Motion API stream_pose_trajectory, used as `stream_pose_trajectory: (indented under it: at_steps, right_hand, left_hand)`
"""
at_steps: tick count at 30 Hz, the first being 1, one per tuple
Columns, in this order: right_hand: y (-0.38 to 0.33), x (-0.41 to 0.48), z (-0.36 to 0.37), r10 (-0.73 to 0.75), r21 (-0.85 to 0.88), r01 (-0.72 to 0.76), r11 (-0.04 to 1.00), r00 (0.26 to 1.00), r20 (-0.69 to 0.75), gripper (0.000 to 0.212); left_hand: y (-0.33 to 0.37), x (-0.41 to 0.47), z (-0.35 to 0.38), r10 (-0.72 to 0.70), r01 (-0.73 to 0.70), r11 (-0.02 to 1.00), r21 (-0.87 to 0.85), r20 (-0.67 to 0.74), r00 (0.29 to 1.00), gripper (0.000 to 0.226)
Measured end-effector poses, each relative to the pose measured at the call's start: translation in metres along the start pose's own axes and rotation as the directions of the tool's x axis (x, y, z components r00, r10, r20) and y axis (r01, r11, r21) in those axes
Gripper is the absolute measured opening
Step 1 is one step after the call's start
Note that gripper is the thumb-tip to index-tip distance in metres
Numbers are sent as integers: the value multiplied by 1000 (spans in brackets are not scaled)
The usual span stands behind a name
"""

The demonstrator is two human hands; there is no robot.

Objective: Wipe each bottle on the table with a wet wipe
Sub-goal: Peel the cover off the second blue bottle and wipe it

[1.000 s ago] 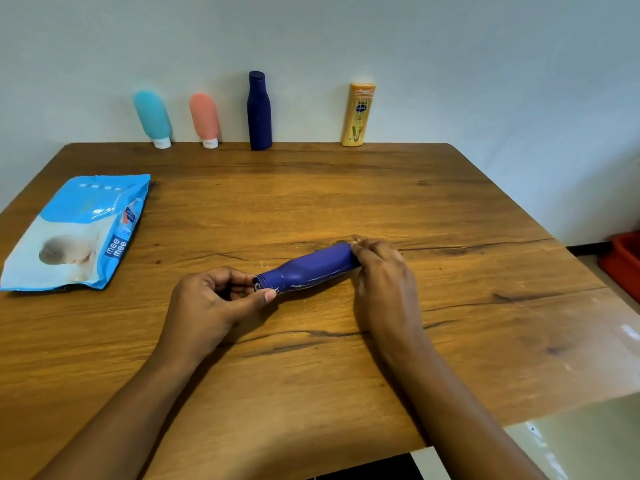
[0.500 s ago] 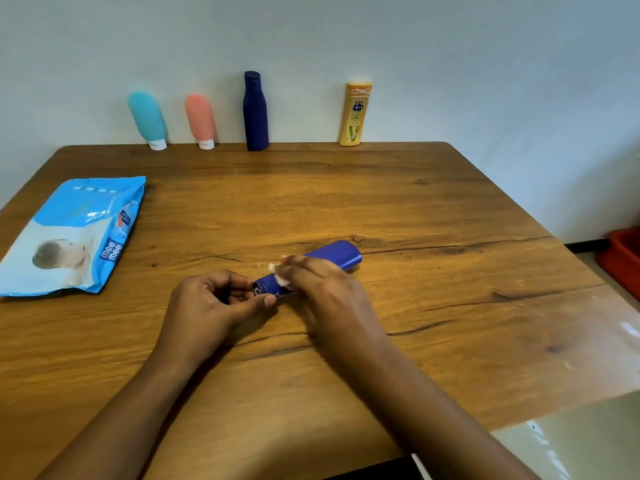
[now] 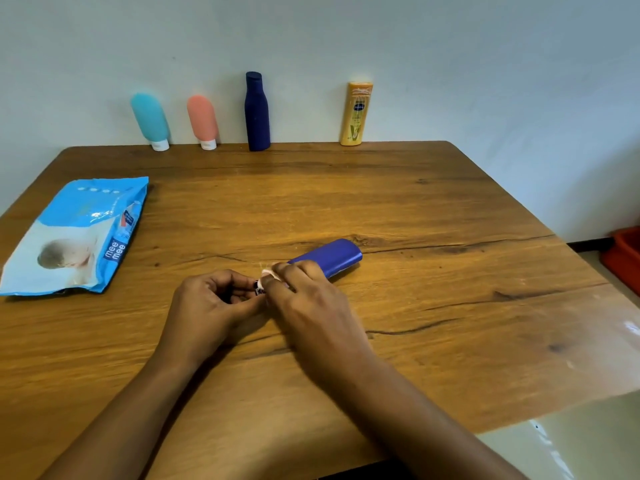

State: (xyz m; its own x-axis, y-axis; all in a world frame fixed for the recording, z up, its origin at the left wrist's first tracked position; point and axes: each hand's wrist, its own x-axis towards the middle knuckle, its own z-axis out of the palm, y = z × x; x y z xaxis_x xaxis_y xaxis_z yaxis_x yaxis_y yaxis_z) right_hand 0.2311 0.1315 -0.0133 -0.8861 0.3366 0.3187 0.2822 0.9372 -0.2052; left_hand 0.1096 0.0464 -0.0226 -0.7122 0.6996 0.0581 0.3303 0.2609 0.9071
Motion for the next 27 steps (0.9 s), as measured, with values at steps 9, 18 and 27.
stream_pose_trajectory:
  at_steps: [9, 18, 27]
  right_hand:
    - [68, 8, -12, 390, 12, -391, 920, 917, -83, 34]
    - [15, 0, -2, -8, 29, 8, 1000, 1000, 20, 41]
    - [33, 6, -2, 216, 33, -213, 976, 972, -93, 33]
  left_hand:
    - [-1, 1, 1, -4, 4, 1000, 3, -5, 1000, 24]
    - [-3, 1, 0, -16, 16, 999, 32, 19, 1000, 22]
    - [-4, 3, 0, 18, -17, 997, 78, -8, 1000, 27]
